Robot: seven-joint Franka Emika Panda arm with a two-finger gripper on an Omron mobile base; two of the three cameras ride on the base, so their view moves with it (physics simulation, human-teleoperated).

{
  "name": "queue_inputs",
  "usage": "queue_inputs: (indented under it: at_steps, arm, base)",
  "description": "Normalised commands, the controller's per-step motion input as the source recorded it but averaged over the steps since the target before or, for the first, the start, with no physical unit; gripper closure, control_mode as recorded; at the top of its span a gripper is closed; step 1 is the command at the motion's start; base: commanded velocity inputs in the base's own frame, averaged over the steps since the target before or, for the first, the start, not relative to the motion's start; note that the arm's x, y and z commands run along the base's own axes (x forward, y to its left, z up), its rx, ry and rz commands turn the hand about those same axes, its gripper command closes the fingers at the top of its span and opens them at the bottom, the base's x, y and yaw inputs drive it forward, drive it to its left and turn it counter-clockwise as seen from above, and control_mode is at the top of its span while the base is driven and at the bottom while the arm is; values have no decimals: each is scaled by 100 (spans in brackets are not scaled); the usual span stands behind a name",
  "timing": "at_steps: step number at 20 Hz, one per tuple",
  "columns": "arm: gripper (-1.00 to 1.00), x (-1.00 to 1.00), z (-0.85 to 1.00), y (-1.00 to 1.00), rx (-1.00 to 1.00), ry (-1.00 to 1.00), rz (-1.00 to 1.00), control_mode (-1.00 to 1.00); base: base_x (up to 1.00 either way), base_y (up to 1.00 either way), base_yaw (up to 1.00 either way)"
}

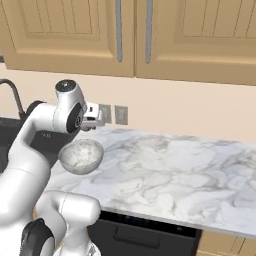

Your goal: Pick the egg and butter from the fridge and place them by the bowl for mixing.

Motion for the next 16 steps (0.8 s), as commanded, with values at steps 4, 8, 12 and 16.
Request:
queue_inputs:
  at_steps: [4, 8, 12, 16]
  arm:
    - [100, 0, 0, 0, 0, 0, 0, 100]
    - [100, 0, 0, 0, 0, 0, 0, 100]
    - [100, 0, 0, 0, 0, 0, 0, 100]
    - [100, 0, 0, 0, 0, 0, 0, 100]
  base:
    - [23, -4, 0]
    - [0, 0, 0]
    - [0, 0, 0]
    - [0, 0, 0]
